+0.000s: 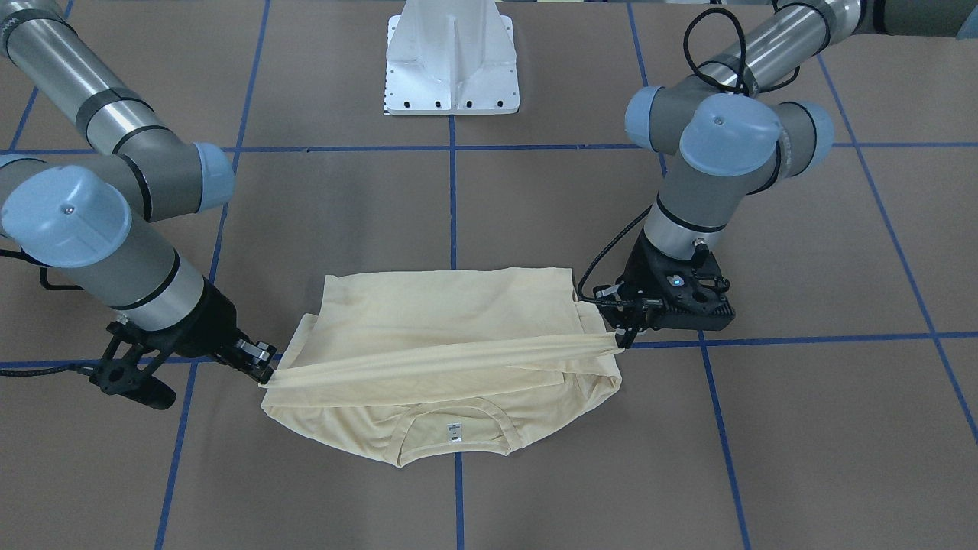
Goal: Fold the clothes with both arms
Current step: 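Lay the hem down by the collar and open both grippers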
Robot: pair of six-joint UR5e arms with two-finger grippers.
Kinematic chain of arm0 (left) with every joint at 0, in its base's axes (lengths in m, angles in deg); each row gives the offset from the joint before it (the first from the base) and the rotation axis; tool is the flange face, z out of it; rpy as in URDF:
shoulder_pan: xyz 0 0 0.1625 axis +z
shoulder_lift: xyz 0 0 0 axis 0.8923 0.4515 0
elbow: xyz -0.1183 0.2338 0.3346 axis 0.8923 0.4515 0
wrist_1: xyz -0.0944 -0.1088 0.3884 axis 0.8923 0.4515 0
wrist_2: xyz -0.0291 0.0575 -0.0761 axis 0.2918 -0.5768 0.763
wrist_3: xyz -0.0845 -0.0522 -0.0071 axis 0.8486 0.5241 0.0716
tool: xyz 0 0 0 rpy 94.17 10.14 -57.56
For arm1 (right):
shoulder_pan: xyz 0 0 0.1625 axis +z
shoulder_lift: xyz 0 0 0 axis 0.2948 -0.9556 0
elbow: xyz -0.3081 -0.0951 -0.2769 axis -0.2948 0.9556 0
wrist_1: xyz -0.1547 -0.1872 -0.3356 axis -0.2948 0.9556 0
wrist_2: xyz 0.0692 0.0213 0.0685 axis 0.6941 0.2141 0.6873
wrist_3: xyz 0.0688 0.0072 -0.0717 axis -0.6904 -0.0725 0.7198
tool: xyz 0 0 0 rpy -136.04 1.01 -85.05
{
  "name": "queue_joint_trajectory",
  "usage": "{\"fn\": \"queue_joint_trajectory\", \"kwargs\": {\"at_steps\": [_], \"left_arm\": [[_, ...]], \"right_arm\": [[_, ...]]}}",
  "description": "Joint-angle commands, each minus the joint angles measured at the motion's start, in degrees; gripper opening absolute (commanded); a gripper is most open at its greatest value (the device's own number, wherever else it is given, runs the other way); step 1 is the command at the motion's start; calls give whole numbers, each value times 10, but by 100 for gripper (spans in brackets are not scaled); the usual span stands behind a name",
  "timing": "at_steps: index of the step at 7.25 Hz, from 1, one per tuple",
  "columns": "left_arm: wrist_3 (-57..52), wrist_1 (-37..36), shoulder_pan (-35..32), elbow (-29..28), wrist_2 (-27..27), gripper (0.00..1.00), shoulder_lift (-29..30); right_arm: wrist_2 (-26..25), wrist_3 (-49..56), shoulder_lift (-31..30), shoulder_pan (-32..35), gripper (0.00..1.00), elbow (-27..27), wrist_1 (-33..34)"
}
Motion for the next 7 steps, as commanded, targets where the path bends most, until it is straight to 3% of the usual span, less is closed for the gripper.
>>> {"fn": "queue_joint_trajectory", "kwargs": {"at_steps": [1, 3, 7], "left_arm": [[20, 64, 2, -68, 0, 0, 21], [42, 103, 11, -114, -3, 0, 41], [52, 104, 44, -115, -28, 0, 36]], "right_arm": [[0, -1, 15, -4, 0, 23, -14], [0, 0, 22, -14, 0, 23, -14], [-43, 0, 17, -45, 0, 30, -14]]}}
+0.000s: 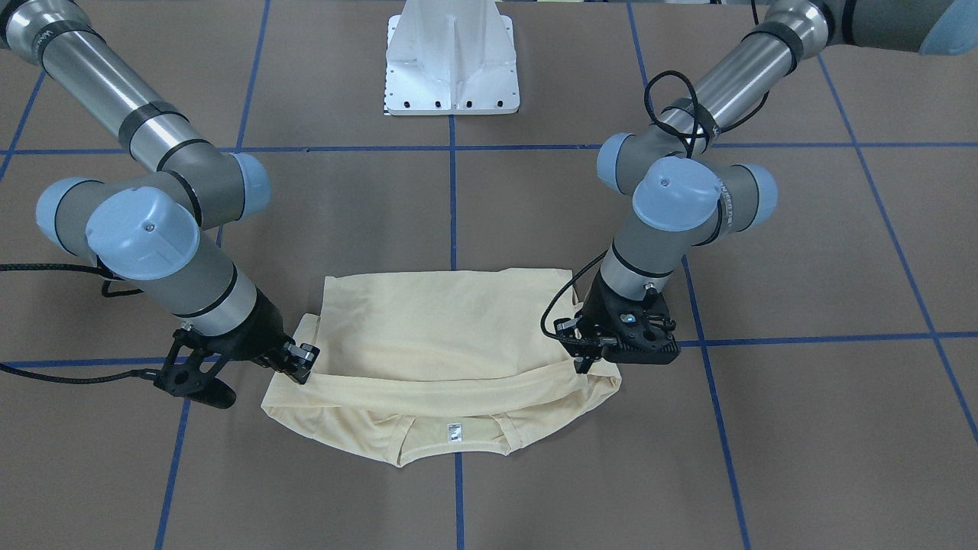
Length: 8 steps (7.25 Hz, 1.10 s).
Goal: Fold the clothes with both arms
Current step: 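Lay the hem down by the collar and open both grippers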
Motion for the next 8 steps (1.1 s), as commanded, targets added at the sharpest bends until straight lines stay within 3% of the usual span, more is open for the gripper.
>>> {"fn": "queue_joint_trajectory", "kwargs": {"at_steps": [1, 8], "left_arm": [[0, 0, 5, 0, -8, 0, -3], [4, 14, -6, -14, -9, 0, 2]], "right_arm": [[-9, 1, -4, -4, 0, 4, 0], [-26, 0, 3, 0, 0, 21, -2]]}}
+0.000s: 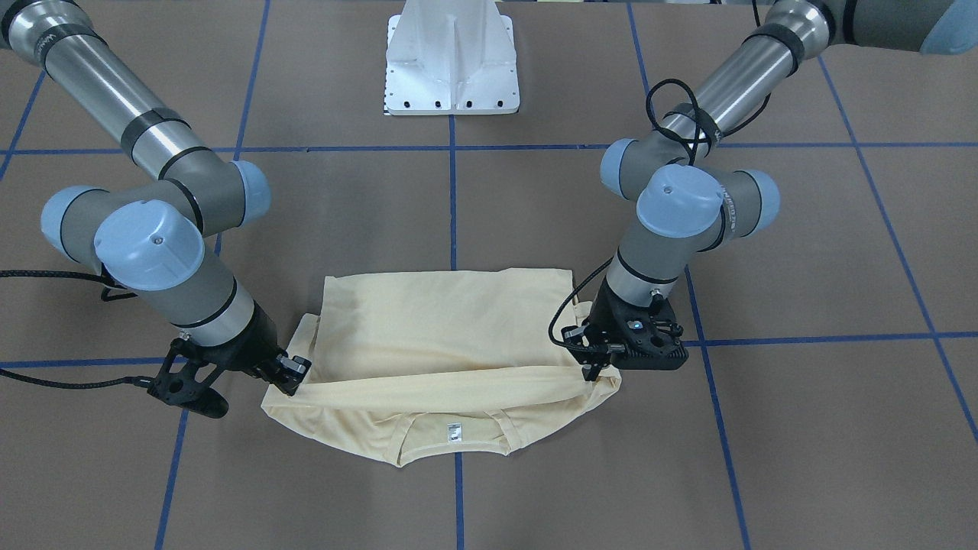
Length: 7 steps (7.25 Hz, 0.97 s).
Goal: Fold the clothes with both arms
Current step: 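Lay the hem down by the collar and open both grippers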
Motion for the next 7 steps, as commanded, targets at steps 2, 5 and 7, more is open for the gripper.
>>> {"fn": "queue_joint_trajectory", "kwargs": {"at_steps": [2, 5, 7], "left_arm": [[3, 0, 0, 0, 0, 100, 7], [5, -3, -1, 5, 1, 100, 7], [6, -9, -7, 31, 4, 100, 1]], "right_arm": [[-15, -1, 3, -3, 99, 2, -15], [-14, 13, 3, -3, 100, 7, -16], [-7, 8, -12, -3, 100, -30, -17]]}}
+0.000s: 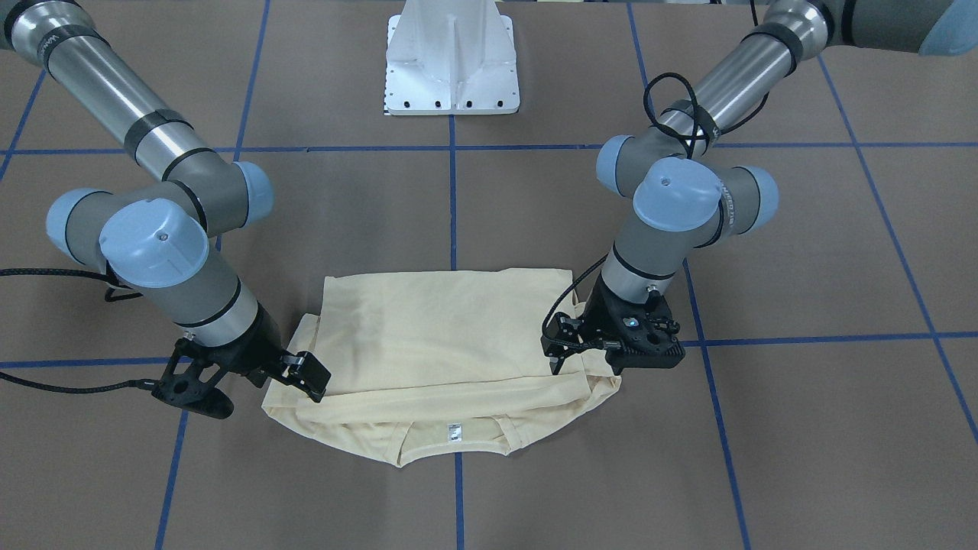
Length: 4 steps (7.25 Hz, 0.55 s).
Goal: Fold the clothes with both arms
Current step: 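Move the right gripper down to the folded edge nearest the robot and grasp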
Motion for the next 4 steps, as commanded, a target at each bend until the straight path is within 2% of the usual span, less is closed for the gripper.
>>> {"fn": "queue_joint_trajectory", "kwargs": {"at_steps": [1, 3, 4], "left_arm": [[1, -8, -8, 41, 1, 100, -20], [1, -44, -8, 103, 1, 100, -47], [2, -63, -8, 124, 1, 100, -49]], "right_arm": [[10, -15, -46, -16, 100, -69, 7], [9, -85, -101, -56, 100, -137, 9], [5, -115, -103, -78, 100, -145, 9]]}}
